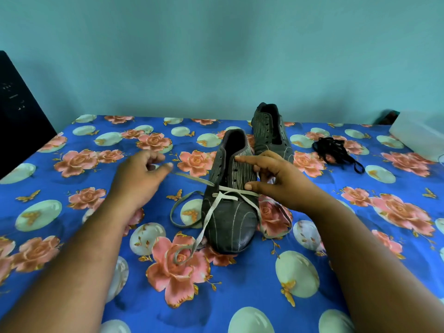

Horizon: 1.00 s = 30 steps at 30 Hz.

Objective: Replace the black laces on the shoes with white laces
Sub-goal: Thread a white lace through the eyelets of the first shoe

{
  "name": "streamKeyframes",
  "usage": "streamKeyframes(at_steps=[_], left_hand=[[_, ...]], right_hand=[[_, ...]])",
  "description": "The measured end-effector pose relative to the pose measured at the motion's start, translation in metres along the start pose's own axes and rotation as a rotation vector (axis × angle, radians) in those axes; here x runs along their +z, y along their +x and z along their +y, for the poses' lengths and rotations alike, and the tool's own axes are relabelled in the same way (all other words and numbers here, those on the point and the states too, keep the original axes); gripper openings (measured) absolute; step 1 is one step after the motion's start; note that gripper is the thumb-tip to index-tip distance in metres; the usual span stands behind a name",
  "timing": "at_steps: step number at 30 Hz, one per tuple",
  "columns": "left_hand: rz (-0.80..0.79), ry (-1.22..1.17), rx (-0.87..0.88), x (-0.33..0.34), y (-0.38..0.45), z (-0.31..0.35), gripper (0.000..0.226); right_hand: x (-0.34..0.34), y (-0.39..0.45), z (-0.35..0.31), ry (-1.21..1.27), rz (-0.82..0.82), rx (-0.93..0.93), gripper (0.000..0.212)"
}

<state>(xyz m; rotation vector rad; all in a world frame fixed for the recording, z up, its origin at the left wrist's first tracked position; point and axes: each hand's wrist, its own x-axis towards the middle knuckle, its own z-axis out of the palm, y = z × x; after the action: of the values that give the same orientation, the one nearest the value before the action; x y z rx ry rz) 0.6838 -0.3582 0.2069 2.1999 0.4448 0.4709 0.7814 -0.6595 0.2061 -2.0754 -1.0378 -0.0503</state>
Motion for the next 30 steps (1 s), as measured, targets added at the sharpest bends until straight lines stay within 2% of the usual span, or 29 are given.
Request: streamKeyframes(at_steps=[3,5,8,10,14,16,18,20,22,23,25,27,29,30], left_hand=[[-0.181,-0.082,0.262,0.006,-0.011,0.014,0.034],[-0.316,-0.123,0.376,0.014,-0.019,0.019,0.03],[-0.355,-0.063,0.487,0.026,-0.023,0.018,0.024],[-0.357,-0.109,0.454,0.029,-0.022,0.017,0.017],[-0.424,-0.293,0.185,0.017,-0.018,0.017,0.006],[-0.313,-0.328,0.062,0.008,-0.008,0.01,0.006],[-0.089,-0.22,-0.061,-0.003,0.006,-0.004,0.01],[0.121,0.063,-0.175,-0.01,0.016,-0.017,0.021],[0.202,0.365,-0.185,-0.009,0.015,-0.021,0.023],[0.209,0.432,-0.109,-0.005,0.013,-0.021,0.025],[0.141,0.317,0.169,0.004,0.008,-0.013,0.037],[-0.095,0.033,0.385,0.012,-0.002,0.001,0.037],[-0.282,-0.028,0.498,0.022,-0.013,0.01,0.031],[-0.317,-0.014,0.528,0.027,-0.016,0.011,0.027]], right_hand=[[0.002,0.001,0.002,0.068,0.007,0.005,0.058],[0.006,0.001,-0.001,0.116,0.035,0.014,0.053],[0.012,0.003,-0.002,0.108,0.085,0.027,0.053],[0.014,0.003,-0.001,0.084,0.085,0.034,0.055],[0.015,0.004,0.003,0.058,0.066,0.053,0.058],[0.015,0.004,0.004,0.054,0.06,0.06,0.058],[0.015,0.004,0.005,0.069,0.062,0.07,0.057],[0.016,0.004,0.006,0.073,0.058,0.076,0.057],[0.016,0.003,0.005,0.088,0.056,0.081,0.056],[0.016,0.003,0.005,0.098,0.058,0.084,0.056],[0.016,0.003,0.004,0.111,0.066,0.081,0.057],[0.016,0.002,0.002,0.132,0.071,0.074,0.057],[0.016,0.002,0.001,0.14,0.07,0.076,0.057],[0.016,0.002,0.002,0.138,0.07,0.077,0.057]])
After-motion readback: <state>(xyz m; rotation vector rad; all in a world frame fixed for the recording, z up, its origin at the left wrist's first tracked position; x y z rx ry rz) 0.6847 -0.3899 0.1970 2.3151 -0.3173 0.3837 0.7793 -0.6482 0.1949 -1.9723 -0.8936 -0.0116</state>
